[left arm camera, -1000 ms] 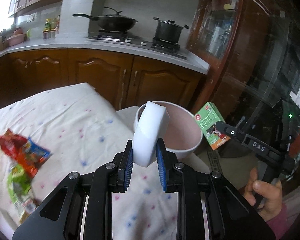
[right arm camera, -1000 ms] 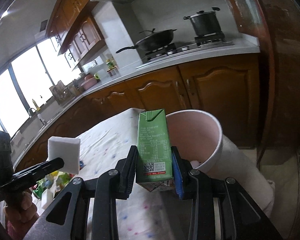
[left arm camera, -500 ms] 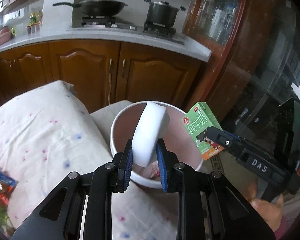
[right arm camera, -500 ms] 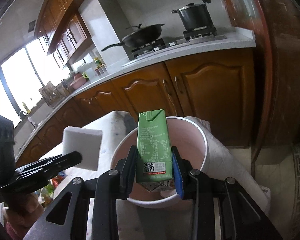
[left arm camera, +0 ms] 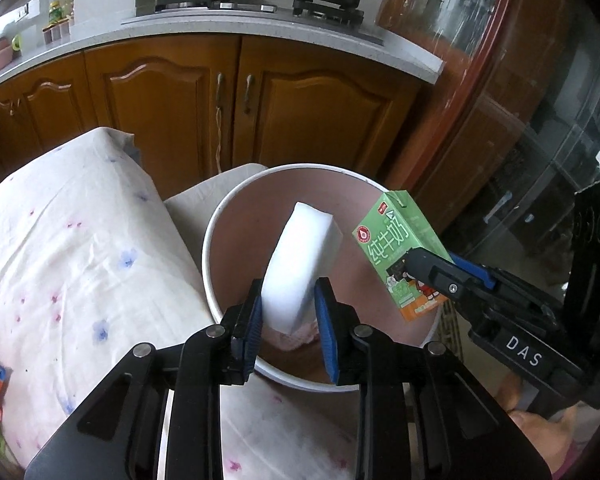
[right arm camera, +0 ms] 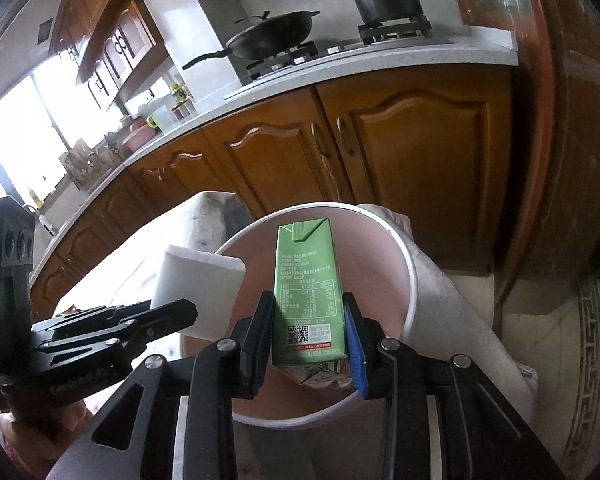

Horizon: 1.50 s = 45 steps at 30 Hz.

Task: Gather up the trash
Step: 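Carry sponge and carton over the pink bucket and open both tools, then move both open tools back over the remaining trash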

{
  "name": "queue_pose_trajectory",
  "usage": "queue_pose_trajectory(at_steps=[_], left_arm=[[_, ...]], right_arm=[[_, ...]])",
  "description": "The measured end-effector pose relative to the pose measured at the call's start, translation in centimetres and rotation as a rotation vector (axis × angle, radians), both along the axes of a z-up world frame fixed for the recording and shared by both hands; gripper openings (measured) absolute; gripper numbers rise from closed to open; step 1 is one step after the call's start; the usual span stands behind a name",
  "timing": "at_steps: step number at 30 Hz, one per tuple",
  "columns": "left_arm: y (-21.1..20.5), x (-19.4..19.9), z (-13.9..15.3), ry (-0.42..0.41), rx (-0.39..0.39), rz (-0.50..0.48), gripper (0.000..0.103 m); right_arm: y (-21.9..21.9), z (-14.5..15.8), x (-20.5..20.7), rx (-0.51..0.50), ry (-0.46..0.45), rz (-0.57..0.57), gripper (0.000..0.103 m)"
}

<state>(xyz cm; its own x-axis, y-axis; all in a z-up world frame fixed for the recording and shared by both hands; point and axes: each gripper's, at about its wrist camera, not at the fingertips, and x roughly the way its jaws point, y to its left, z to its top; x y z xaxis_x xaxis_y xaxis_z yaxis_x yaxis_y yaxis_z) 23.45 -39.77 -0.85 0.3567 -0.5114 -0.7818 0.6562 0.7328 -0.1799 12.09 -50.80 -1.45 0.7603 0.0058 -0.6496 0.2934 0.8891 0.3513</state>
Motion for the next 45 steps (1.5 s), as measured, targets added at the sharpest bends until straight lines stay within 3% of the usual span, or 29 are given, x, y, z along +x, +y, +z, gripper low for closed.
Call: queue_pose_trajectory(at_steps=[4, 6, 9, 12, 16, 21, 24, 34, 45], left_arm=[[-0.2, 0.4, -0.1, 0.022, -0.002, 0.006, 0.034], [0.1, 0.4, 0.1, 0.021, -0.009, 0.015, 0.054], [0.8, 0.3, 0.5, 0.008, -0.023, 0.022, 0.061], [1.6, 0.2, 0.6, 0.010, -0.038, 0.032, 0.063], [3.1, -0.1, 0.9, 0.017, -0.062, 0.051, 0.065], [6.4, -1.1, 1.4, -0.005, -0.090, 0.108, 0.068], [8.6, -1.7, 1.6, -0.023, -0.100, 0.152, 0.068], [16.5, -4.3, 2.2, -0.073, -0.126, 0.275, 0.068], [24.2, -6.5, 2.1, -0.112, -0.117, 0.375, 0.069]], right_arm=[[-0.2, -0.2, 0.3, 0.008, 0.011, 0.002, 0.036], [-0.4, -0.4, 0.4, 0.029, 0.013, 0.003, 0.039], [-0.4, -0.2, 0.3, 0.033, -0.001, -0.003, 0.039], [-0.4, 0.2, -0.2, 0.042, -0.024, -0.009, 0.040], [-0.2, 0.9, -1.1, 0.046, -0.049, -0.019, 0.049], [0.5, 1.6, -2.0, 0.059, -0.085, -0.023, 0.072], [1.4, 2.1, -2.5, 0.068, -0.114, -0.016, 0.079], [6.8, 3.1, -3.7, 0.070, -0.201, 0.058, 0.087], [13.8, 2.2, -2.8, 0.073, -0.184, 0.199, 0.090]])
